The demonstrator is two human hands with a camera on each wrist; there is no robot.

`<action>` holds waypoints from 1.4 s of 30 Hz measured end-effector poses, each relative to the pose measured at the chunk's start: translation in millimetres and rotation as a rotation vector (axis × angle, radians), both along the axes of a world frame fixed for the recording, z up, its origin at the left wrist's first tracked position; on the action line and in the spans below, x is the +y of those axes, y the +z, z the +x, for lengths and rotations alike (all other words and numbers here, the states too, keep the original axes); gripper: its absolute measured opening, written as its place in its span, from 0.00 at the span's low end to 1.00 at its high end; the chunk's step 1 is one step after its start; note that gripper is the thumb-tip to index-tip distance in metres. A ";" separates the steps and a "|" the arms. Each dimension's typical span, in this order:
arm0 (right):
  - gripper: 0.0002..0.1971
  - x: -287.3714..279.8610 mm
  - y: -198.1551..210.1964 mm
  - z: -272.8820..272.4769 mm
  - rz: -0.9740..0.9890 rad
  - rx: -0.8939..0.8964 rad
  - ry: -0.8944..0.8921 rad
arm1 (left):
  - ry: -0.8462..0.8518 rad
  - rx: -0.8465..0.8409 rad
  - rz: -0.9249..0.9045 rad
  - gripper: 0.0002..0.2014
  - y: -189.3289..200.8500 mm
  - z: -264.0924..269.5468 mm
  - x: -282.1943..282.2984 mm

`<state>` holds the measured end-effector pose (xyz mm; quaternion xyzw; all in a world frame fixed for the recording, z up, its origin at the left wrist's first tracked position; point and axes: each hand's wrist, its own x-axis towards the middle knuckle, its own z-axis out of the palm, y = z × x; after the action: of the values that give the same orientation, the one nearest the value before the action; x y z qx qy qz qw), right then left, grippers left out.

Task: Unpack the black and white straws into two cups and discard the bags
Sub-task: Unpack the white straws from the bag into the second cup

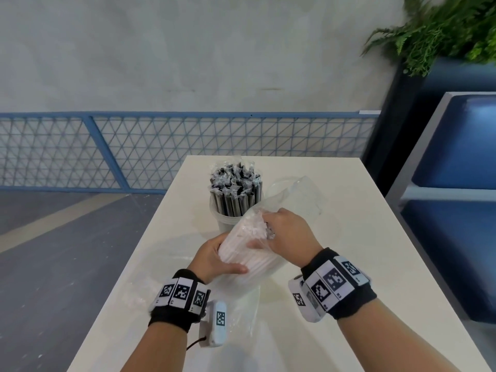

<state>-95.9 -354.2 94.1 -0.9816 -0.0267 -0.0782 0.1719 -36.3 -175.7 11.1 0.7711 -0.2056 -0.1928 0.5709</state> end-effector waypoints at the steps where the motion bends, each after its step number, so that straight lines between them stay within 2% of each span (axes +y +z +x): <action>1: 0.32 0.5 -1.4 2.2 0.026 0.010 0.003 | 0.005 0.002 0.002 0.34 -0.6 0.4 1.1; 9: 0.25 -5.4 0.9 4.6 0.186 -0.015 -0.044 | 0.005 0.005 0.043 0.25 0.9 5.6 -0.6; 14: 0.19 -22.0 24.2 0.5 0.288 -0.123 -0.056 | 0.034 0.021 0.017 0.37 0.4 9.8 -1.2; 18: 0.13 -29.1 48.2 -1.1 0.424 -0.256 -0.063 | 0.046 -0.015 0.004 0.27 13.2 11.1 -5.1; 21: 0.13 -26.7 48.9 1.9 0.489 -0.365 -0.085 | 0.062 0.007 -0.036 0.25 15.2 10.7 -8.8; 22: 0.16 -25.0 44.8 3.6 0.501 -0.352 -0.101 | 0.063 0.024 -0.043 0.26 12.6 9.1 -9.2; 25: 0.21 -16.9 21.1 7.5 0.504 -0.184 -0.127 | 0.045 0.035 -0.024 0.40 2.6 1.2 -10.7; 30: 0.16 -2.7 -11.3 10.0 0.517 -0.157 -0.115 | 0.080 -0.058 -0.052 0.35 13.7 -4.1 -21.7; 37: 0.06 -3.5 1.3 17.9 0.605 -0.202 -0.117 | 0.106 -0.066 -0.106 0.31 20.0 -4.0 -23.4; 42: 0.04 -14.9 27.0 21.1 0.671 -0.311 -0.107 | 0.113 -0.021 -0.146 0.31 16.8 -2.4 -19.5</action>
<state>-74.8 -369.1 121.0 -0.8472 0.0259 -0.2395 0.4736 -38.7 -195.2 27.8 0.7396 -0.1814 -0.1368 0.6335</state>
